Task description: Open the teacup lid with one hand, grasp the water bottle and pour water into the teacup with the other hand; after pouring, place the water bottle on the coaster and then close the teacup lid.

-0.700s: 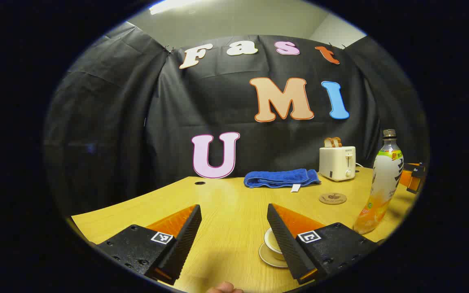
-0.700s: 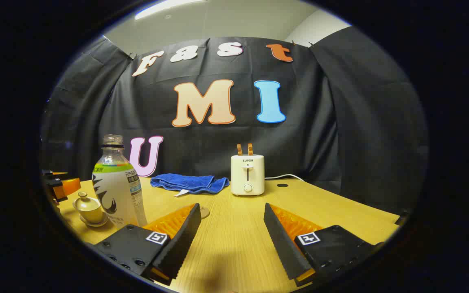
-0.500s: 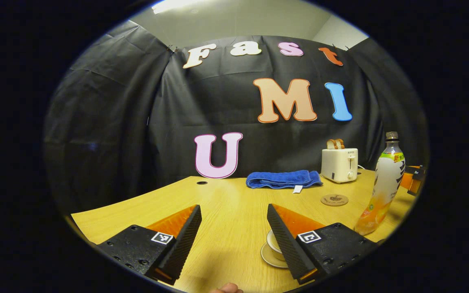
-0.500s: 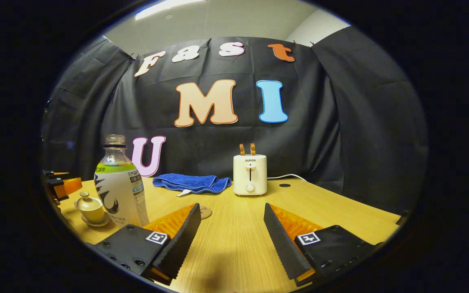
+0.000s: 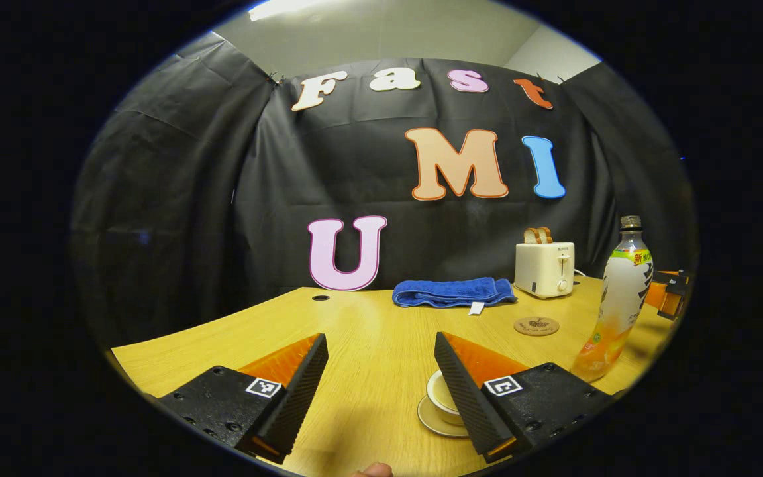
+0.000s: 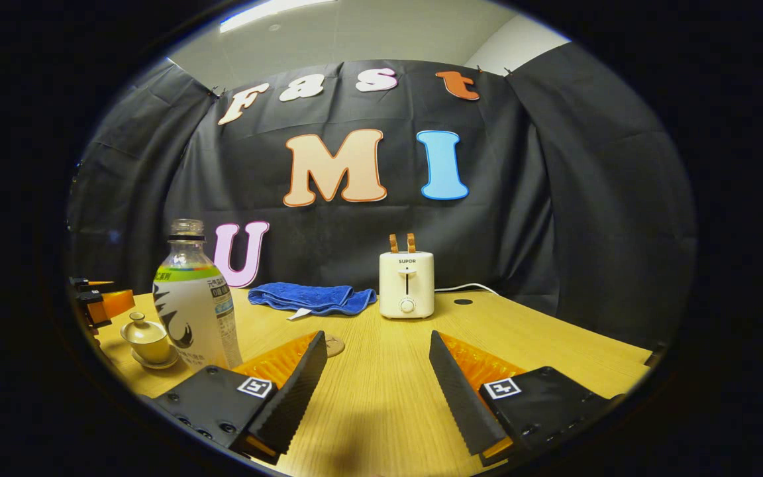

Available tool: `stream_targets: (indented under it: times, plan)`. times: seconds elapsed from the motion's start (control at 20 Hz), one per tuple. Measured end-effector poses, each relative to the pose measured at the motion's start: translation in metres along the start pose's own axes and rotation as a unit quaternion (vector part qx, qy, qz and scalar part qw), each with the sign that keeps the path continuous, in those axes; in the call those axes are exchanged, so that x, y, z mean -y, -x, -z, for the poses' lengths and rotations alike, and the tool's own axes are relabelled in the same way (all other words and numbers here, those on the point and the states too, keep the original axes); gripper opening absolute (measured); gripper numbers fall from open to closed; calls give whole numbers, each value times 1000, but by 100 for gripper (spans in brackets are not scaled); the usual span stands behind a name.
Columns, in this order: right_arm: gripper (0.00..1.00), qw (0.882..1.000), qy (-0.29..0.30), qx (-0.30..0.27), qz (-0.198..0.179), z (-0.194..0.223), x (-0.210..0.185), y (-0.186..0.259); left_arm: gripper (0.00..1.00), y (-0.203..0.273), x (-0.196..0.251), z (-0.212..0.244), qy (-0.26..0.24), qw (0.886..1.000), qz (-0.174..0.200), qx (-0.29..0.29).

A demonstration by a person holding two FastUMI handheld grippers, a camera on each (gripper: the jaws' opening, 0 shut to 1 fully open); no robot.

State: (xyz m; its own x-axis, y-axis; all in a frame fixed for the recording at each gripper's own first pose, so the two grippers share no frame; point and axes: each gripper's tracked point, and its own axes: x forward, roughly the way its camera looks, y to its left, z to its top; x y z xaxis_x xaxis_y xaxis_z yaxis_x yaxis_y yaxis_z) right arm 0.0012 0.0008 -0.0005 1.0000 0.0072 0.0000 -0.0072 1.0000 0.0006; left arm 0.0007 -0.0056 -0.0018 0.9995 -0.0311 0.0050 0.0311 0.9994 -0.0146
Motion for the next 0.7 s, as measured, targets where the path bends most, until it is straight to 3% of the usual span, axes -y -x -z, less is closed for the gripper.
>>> stream_targets:
  times: [0.35,0.7]
  plan:
    - [98,1000,0,0,4,0,1,0,95,1,0,0,1,1000,-3,0]
    - [99,1000,0,3,4,0,0,0,95,4,24,-6,-10,999,38,-7]
